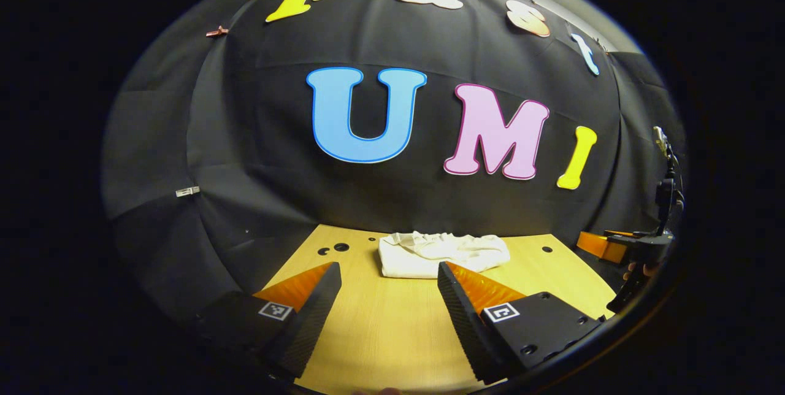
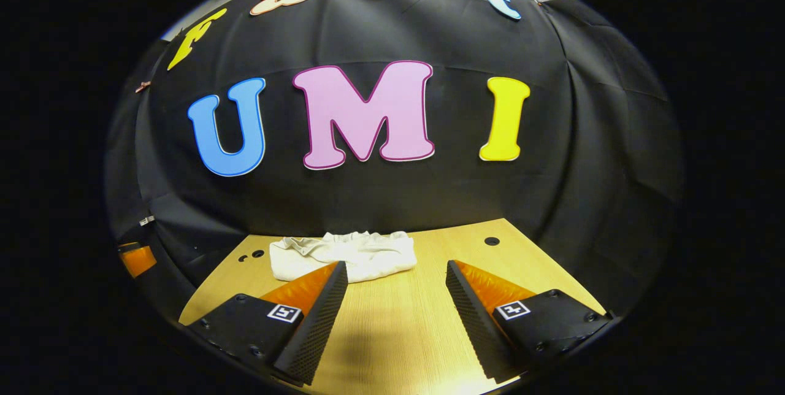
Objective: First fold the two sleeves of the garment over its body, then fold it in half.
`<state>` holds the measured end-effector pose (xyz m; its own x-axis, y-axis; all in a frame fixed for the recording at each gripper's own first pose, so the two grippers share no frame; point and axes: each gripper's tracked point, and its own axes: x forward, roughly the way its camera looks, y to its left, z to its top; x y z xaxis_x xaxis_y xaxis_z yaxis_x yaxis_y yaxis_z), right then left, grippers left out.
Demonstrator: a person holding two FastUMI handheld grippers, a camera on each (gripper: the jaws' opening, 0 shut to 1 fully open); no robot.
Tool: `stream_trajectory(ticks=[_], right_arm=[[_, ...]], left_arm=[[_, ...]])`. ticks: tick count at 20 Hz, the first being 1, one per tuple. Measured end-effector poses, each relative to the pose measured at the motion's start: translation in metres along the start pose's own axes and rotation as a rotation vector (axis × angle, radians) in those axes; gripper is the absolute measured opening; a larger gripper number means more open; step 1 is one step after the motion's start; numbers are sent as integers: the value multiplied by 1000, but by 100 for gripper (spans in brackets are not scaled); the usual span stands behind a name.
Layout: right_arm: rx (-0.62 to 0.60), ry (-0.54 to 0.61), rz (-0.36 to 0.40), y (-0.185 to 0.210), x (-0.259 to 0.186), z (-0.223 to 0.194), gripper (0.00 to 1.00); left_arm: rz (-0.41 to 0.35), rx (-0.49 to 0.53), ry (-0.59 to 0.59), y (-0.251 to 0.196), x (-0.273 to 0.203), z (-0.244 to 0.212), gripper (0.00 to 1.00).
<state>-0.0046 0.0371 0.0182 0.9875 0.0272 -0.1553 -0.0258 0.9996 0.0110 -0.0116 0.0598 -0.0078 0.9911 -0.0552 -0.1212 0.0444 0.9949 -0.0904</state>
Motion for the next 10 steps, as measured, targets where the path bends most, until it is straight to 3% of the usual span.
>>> stream_trajectory(ticks=[4,10], right_arm=[[12,24,-22,-8,-35,-7,99],[20,72,46,-10,-58,-35,99]], left_arm=[[-20,-5,25,-12,-18,-14,97],[40,9,31,-18,-48,-28,97]])
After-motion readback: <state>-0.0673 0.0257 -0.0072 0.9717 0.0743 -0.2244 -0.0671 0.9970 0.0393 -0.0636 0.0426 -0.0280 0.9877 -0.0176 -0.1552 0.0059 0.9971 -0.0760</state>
